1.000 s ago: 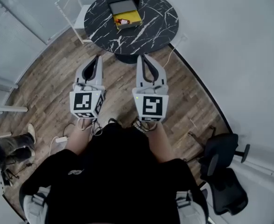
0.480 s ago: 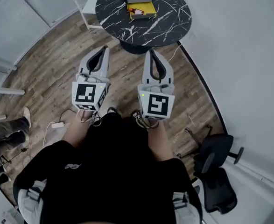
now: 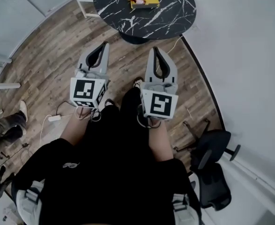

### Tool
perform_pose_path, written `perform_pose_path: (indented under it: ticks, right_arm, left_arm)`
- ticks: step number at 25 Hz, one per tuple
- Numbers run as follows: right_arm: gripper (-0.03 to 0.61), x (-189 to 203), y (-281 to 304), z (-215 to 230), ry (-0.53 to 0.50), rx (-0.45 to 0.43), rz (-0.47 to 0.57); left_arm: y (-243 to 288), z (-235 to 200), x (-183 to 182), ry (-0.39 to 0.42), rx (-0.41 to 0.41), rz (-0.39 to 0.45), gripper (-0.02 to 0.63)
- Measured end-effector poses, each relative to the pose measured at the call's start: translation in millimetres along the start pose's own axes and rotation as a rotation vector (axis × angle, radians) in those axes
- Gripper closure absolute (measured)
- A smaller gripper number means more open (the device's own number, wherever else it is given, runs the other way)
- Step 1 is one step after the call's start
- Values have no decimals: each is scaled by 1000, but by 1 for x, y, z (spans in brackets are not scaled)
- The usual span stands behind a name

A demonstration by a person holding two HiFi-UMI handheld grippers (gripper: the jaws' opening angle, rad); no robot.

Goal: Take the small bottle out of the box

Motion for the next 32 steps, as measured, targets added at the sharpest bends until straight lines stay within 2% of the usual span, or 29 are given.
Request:
perform_pose_path:
  ticks: [8,15,22,26,32]
  right_arm:
    - [583,18,79,56,45,-59,19]
    - [583,39,143,134,76,-137,-23]
    - [583,59,176,188,112,-189,-26]
    - [583,72,186,210,159,-202,-37]
    - [583,91,197,214,197,-221,-69]
  left_arm:
    - [78,-11,-1,64,-54,-61,615]
    - [167,6,-7,92,-82,-123,615]
    - [234,34,-8,131,-68,-164,615]
    - [260,47,-6,157,-30,-204,615]
    - [285,50,-3,202,18,-246,615]
Point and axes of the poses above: the fingertips, and each gripper's own axes: y forward along the fingers, z to its right, x out of its underside, the point moved 5 cm from there along -y, backward along the fingers, and after that the axes turned 2 degrees about -x, right-handed, at the moved point
